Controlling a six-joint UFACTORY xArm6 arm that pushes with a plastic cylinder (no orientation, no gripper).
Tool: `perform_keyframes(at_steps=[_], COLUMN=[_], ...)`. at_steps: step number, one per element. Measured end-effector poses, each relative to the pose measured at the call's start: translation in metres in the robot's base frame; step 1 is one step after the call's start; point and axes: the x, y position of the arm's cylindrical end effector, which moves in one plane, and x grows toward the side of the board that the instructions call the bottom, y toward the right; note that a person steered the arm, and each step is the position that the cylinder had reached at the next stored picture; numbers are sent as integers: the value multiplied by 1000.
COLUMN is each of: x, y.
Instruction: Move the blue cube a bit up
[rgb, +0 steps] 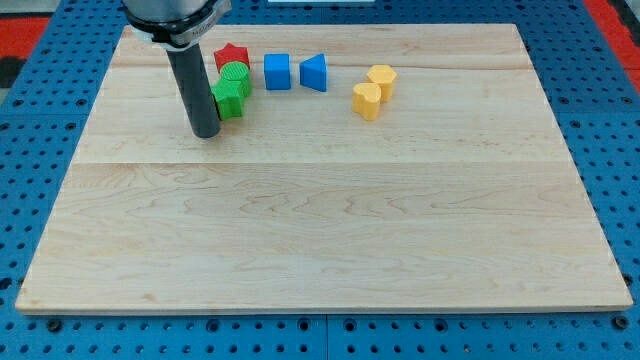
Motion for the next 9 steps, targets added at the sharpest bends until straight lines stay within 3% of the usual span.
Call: perform_keyframes(at_steps=[3, 6, 9], x=[4, 4, -51], y=[3, 145, 138])
